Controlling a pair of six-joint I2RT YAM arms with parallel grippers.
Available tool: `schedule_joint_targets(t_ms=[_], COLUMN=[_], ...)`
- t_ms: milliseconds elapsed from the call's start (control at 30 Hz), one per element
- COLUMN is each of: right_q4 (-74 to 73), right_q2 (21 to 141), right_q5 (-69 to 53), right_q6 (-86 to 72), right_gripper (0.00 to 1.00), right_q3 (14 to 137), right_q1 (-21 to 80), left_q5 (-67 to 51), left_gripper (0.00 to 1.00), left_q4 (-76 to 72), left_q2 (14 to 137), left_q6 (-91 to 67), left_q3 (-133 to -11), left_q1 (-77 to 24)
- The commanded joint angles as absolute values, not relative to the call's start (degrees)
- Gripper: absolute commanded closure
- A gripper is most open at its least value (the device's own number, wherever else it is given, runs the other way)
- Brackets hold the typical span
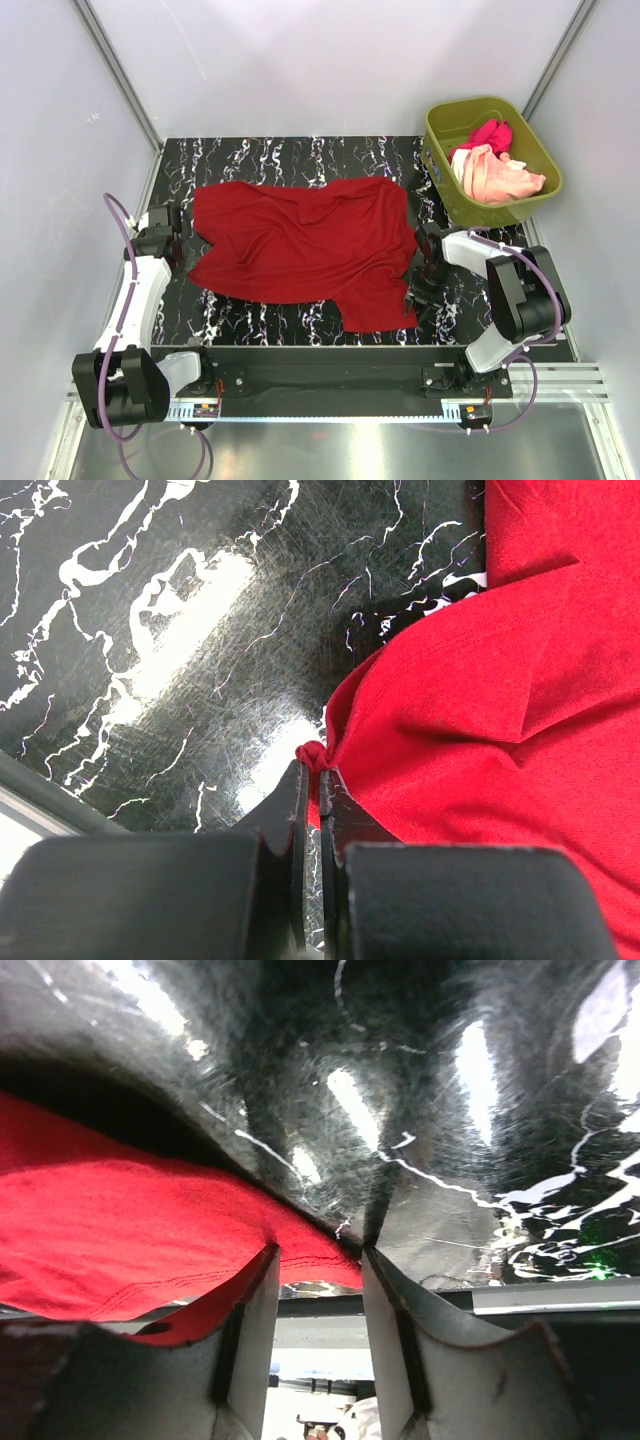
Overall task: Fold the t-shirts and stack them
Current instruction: Flatten the tshirt out
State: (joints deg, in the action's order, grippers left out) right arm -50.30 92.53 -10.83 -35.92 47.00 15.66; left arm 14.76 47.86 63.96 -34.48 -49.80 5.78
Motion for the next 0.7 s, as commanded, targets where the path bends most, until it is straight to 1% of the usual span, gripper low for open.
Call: schedule_joint_targets(t_ms=[0,33,67,133,167,300,400,433,533,567,667], right_q4=[-49.92,-49.83,-49.40,-47.82,-47.55,-46.84,-48.60,-50.26,-52.28,-52.47,-52.04], right_q2=[93.86,94.22,94.74,94.92,94.92,93.35,89.48,88.34,84.03,82.81,82.44], right_q5=[-8.00,-7.74,-8.26,-8.79,-9.05,-8.70,-7.21,-6.25,-4.58,-4.31,-4.57], right_q6=[-37.61,-37.88,-37.88,-38.06,-38.14,-37.62,-36.66,-36.22,-34.46,-34.19,-33.05], right_gripper=[0.57,0.59,0.65,0.71,0.80,0.95,1.00,1.00,1.00,1.00,1.00], right_q3=[48.60,49.04,49.74,49.75,49.66,50.36,53.51,54.92,62.47,66.93,76.88], right_q1=[16.44,16.52,16.70,16.79,16.79,16.79,16.87,16.70,16.70,16.70,16.26], left_q5=[15.03,14.94,14.94,14.94,14.94,15.47,15.56,15.56,15.12,15.03,15.55], left_gripper=[1.00,1.00,1.00,1.00,1.00,1.00,1.00,1.00,1.00,1.00,1.00], left_q4=[45.53,45.44,45.53,45.62,45.62,46.32,47.11,47.46,48.07,48.34,48.69], left_q2=[63.72,63.72,63.63,63.55,63.20,62.67,62.40,61.97,61.35,61.52,63.28], left_q6=[-34.10,-34.19,-34.19,-34.19,-34.19,-33.66,-33.22,-33.14,-32.43,-31.82,-29.80], left_q3=[-52.21,-52.21,-52.21,-52.21,-52.29,-52.82,-53.87,-54.40,-57.12,-58.09,-63.44], left_q1=[5.62,5.62,5.62,5.62,5.62,5.62,5.62,5.62,5.62,5.62,5.62])
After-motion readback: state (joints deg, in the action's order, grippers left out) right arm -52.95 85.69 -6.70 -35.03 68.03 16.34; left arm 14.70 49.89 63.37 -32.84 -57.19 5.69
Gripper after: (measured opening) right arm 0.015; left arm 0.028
